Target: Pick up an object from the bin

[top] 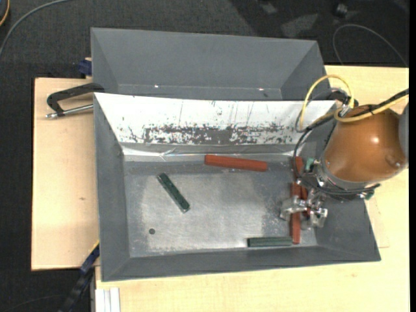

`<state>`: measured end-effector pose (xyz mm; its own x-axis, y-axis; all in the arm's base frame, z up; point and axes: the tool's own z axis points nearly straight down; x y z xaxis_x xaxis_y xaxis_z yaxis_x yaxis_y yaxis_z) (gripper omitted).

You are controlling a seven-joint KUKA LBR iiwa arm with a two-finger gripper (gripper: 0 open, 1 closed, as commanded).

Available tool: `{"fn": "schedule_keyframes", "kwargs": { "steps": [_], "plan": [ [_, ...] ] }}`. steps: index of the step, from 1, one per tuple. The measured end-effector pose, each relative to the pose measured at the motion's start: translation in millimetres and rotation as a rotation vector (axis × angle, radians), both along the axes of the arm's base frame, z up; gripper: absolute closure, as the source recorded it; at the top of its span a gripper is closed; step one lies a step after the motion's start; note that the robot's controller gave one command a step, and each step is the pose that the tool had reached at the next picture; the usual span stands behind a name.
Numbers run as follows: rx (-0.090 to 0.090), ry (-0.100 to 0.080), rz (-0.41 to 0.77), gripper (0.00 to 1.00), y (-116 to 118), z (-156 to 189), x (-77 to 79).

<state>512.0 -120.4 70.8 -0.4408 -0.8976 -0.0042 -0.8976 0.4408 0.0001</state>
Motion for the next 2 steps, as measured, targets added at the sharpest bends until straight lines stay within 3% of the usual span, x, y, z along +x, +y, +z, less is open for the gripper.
{"fn": "schedule_keyframes", "kwargs": {
  "steps": [1,2],
  "plan": [
    [-0.004,-0.012,0.014,1.00,5,109,23.4],
    [-0.005,-0.010,-0.037,1.00,-2,170,14.3]
  ]
}}
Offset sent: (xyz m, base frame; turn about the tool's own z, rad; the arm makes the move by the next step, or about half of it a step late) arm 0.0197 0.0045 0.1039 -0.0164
